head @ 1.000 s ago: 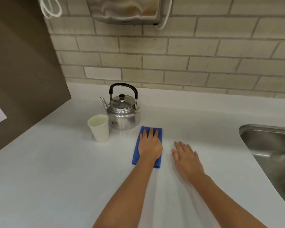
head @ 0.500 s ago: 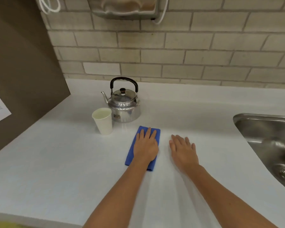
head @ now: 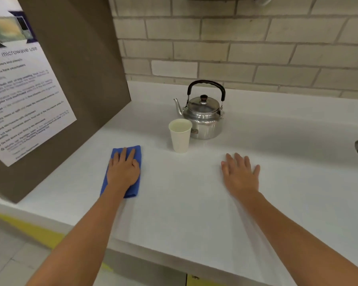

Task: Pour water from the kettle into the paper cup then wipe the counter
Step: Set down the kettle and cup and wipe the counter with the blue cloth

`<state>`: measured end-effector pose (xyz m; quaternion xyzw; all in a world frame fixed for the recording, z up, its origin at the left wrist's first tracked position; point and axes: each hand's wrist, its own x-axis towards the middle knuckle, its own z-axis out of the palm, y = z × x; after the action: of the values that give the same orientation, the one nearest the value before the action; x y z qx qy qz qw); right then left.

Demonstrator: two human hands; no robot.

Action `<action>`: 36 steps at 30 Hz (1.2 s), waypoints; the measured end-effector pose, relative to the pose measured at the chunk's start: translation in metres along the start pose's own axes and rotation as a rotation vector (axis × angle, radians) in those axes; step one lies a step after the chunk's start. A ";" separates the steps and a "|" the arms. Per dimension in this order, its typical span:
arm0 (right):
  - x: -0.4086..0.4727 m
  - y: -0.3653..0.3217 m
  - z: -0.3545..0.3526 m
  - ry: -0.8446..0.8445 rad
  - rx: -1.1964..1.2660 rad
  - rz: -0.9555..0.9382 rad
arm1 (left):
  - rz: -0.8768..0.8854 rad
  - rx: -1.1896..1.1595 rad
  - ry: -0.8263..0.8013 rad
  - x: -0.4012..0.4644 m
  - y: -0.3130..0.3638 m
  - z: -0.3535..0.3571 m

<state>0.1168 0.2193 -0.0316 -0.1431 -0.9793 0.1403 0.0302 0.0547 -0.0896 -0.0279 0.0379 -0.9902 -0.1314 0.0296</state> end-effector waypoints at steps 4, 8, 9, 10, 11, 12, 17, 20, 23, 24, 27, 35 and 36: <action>0.004 -0.004 0.004 0.030 0.000 0.068 | 0.012 0.018 -0.030 0.020 0.039 0.013; 0.012 -0.023 0.006 0.059 0.040 0.175 | 0.293 0.003 -0.038 -0.008 0.039 0.026; 0.014 -0.027 0.006 0.063 0.053 0.200 | 0.327 -0.007 -0.040 -0.005 0.025 0.025; 0.016 -0.030 0.006 0.066 0.060 0.222 | 0.331 -0.012 -0.038 0.002 0.009 0.022; 0.017 -0.032 0.006 0.070 0.063 0.241 | 0.309 -0.010 -0.031 0.012 -0.009 0.018; 0.018 -0.033 0.006 0.075 0.058 0.254 | 0.272 -0.003 -0.018 0.026 -0.025 0.013; 0.022 -0.042 0.012 0.097 0.025 0.315 | 0.149 0.058 -0.038 0.119 -0.055 -0.003; 0.030 -0.044 0.017 0.135 -0.006 0.348 | 0.105 0.064 -0.125 0.170 -0.023 -0.001; 0.040 -0.045 0.021 0.147 -0.019 0.388 | 0.205 0.076 -0.181 0.193 0.021 0.009; 0.044 -0.046 0.022 0.150 -0.022 0.396 | 0.271 0.072 -0.187 0.196 0.035 0.014; 0.053 -0.049 0.022 0.164 -0.048 0.405 | 0.403 0.052 -0.182 0.188 0.057 0.021; 0.055 -0.058 0.017 0.148 -0.069 0.428 | 0.377 0.043 -0.027 0.150 0.037 0.029; 0.056 -0.059 0.016 0.144 -0.074 0.427 | 0.346 0.036 -0.050 0.156 0.041 0.027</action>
<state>0.0460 0.1772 -0.0292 -0.3576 -0.9266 0.0969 0.0643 -0.1054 -0.0564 -0.0359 -0.1359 -0.9845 -0.1076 0.0265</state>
